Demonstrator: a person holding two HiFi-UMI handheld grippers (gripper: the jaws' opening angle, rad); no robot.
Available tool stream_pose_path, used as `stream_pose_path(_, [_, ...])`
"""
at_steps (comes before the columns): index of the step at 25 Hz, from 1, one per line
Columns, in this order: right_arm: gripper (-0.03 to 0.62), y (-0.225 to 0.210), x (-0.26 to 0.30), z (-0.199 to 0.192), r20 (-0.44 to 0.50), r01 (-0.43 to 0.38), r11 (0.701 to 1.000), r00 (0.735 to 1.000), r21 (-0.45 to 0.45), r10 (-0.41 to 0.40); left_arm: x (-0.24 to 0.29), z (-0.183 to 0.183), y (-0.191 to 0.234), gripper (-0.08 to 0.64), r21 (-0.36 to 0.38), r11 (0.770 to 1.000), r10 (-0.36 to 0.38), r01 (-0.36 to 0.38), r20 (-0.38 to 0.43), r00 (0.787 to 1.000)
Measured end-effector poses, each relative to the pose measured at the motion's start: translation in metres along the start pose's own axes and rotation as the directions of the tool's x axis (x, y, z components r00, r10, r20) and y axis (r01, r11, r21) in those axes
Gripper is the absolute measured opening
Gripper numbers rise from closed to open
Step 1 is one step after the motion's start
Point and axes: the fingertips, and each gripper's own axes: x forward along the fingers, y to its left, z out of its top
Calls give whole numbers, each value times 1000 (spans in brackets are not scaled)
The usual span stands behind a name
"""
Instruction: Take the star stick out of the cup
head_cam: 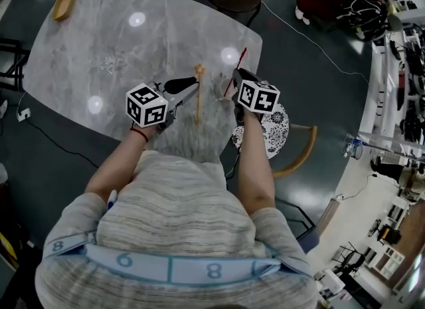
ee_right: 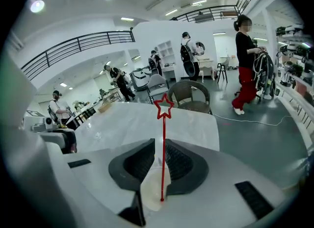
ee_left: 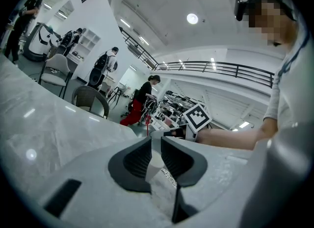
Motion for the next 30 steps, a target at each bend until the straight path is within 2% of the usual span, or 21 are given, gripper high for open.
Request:
stream_pose_path(6, [27,-13,13,-9,-37,25,1000,999,16,-24,-1,-3,0,55,-3,1000,9,-9,-5,1000])
stream_pose_path(10, [27,-12,20,-10,-35,10,1000,999,25,-9,-3,-4,2,55,-4,1000,13,-13,-7,1000])
stream_pose_path(14, [26,-13,20,-11,-46,29,1000,999,9,-29,-5,-4,1,55,-3,1000,16,-16,-7,1000])
stream_pose_path(21, [20,-6,19,-7,-37,11,1000,999,-20,-12,-4,-5,1,55,-5,1000,16,-16,-6,1000])
stream_pose_path(26, [18,3,3,14,1,5,999,1000,-33,-5,-7,1,3,55,-5,1000,16,-16,6,1000])
stream_pose_path(30, [18,21,-16,42,50,-19,997,998,-80,23,-10,4,5,55,-3,1000,19,-19,19,1000])
